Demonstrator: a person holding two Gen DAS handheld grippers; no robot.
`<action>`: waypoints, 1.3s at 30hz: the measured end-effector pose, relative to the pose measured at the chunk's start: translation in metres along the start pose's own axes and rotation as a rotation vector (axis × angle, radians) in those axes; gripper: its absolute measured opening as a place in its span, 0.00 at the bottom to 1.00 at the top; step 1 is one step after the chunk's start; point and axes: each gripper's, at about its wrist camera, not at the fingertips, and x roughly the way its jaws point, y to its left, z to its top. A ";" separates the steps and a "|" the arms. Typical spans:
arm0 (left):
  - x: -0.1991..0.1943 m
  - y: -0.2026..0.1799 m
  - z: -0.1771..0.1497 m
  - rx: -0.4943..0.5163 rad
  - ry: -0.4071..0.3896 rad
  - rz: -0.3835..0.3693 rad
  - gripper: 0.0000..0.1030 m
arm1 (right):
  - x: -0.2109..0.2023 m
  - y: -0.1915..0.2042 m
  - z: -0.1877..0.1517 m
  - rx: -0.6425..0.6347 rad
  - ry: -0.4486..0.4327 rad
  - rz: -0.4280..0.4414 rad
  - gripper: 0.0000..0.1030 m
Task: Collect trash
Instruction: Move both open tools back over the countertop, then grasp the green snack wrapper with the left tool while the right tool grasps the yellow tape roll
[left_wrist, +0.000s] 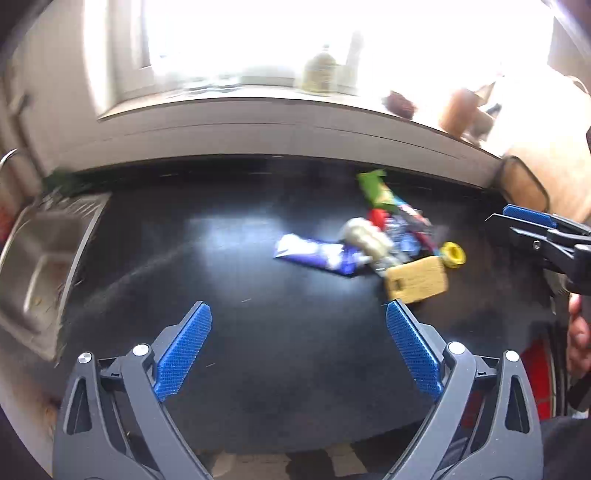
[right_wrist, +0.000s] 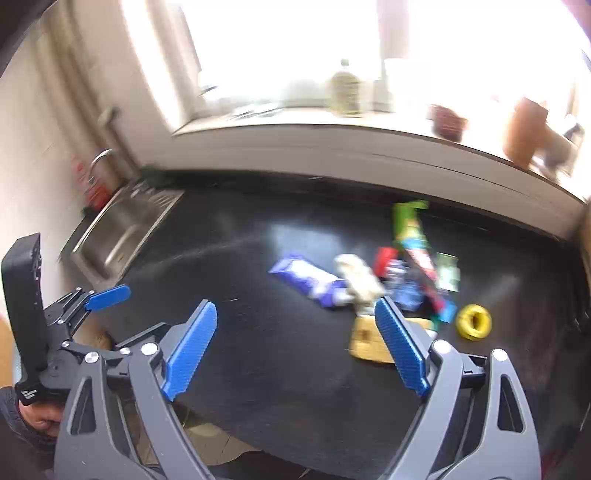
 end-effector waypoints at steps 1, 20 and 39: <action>0.006 -0.015 0.006 0.021 0.009 -0.019 0.90 | -0.006 -0.013 0.000 0.026 -0.008 -0.017 0.82; 0.115 -0.104 0.086 0.089 0.170 -0.058 0.90 | 0.006 -0.156 -0.025 0.181 0.022 -0.132 0.82; 0.343 -0.140 0.180 0.038 0.374 -0.007 0.90 | 0.174 -0.235 -0.044 0.083 0.268 -0.135 0.82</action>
